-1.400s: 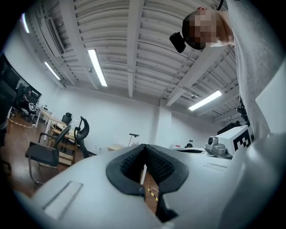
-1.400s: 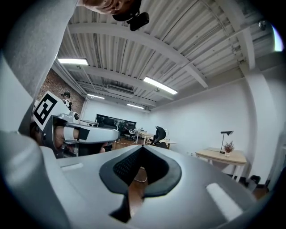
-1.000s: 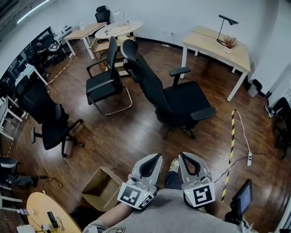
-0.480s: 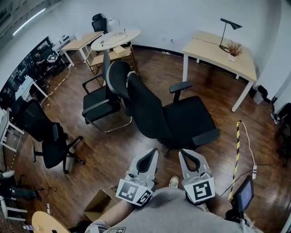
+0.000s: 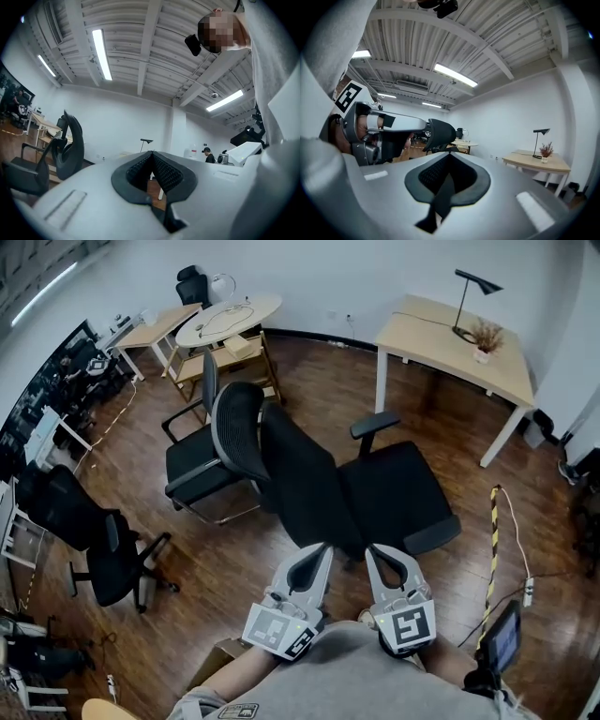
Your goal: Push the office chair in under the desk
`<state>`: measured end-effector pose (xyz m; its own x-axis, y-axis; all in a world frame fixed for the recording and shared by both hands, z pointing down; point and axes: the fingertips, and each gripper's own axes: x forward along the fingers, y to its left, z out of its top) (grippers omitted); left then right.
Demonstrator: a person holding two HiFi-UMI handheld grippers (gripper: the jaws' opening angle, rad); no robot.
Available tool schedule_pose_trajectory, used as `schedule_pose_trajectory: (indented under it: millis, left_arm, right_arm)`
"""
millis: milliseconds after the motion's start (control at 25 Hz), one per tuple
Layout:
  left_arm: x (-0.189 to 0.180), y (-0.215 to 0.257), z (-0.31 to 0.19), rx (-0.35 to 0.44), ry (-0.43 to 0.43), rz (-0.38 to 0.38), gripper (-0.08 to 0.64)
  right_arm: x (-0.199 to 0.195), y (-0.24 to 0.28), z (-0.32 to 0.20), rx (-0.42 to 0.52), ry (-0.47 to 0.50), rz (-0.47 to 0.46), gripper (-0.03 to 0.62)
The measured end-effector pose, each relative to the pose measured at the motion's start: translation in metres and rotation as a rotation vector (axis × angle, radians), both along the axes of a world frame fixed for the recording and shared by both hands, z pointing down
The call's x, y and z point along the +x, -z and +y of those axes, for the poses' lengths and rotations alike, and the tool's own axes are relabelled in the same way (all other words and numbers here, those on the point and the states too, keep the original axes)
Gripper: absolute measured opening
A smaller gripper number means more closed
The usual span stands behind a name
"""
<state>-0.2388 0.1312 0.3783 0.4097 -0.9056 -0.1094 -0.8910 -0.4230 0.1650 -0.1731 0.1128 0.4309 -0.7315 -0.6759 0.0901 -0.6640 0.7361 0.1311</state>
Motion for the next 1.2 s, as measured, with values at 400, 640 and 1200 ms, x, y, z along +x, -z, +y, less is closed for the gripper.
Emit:
schedule_pose_trajectory:
  millis: [400,640,1200]
  left_arm:
    - [-0.034,-0.015,-0.019,-0.021,-0.024,-0.008,0.005]
    - [-0.060,-0.063,-0.021,-0.098,0.019,-0.048,0.005]
    - [-0.107,-0.165,-0.024,-0.311,0.051,-0.094,0.005]
  right_arm:
    - [-0.044,-0.039,-0.023,-0.033,0.002,0.046,0.008]
    - [-0.095,-0.079,-0.015,-0.078,0.102,0.120,0.087]
    - [-0.157,-0.151,-0.017,-0.067,0.135,0.335,0.148]
